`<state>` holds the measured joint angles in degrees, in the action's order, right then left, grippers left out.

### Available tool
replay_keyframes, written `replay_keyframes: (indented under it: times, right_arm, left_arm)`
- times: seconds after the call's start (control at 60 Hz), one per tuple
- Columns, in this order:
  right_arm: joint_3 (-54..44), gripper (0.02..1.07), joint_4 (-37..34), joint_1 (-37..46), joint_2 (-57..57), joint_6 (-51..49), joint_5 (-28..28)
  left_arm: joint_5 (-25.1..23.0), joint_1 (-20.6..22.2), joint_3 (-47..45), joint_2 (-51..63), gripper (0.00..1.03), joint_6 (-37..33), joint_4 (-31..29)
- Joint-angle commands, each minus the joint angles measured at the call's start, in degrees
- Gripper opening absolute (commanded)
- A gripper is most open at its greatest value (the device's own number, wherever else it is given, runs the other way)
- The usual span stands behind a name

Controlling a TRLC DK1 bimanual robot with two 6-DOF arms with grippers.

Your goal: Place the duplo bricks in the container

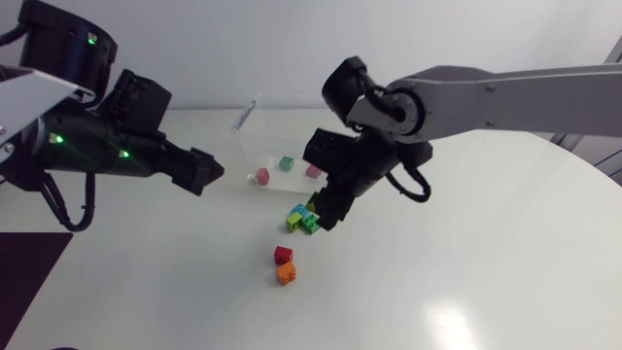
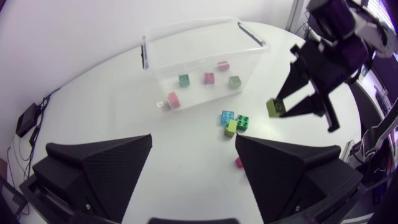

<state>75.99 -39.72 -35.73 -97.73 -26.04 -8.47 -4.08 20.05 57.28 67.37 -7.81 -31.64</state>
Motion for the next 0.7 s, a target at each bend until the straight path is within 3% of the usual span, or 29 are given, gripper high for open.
replay_keyframes:
  times: [0.0,0.283,0.683]
  right_arm:
    - [3.38,0.43,-1.23,1.98,1.32,1.87,0.47]
    - [14.28,0.44,-1.41,7.16,-2.29,5.74,0.47]
    - [25.26,0.44,-0.44,10.15,-11.95,8.73,1.79]
  left_arm:
    - [-0.49,1.74,-3.05,0.65,0.93,-1.06,1.32]
    - [-0.49,8.16,-7.71,8.65,0.93,0.08,9.58]
    - [0.03,9.83,-7.79,18.50,0.93,1.22,18.28]
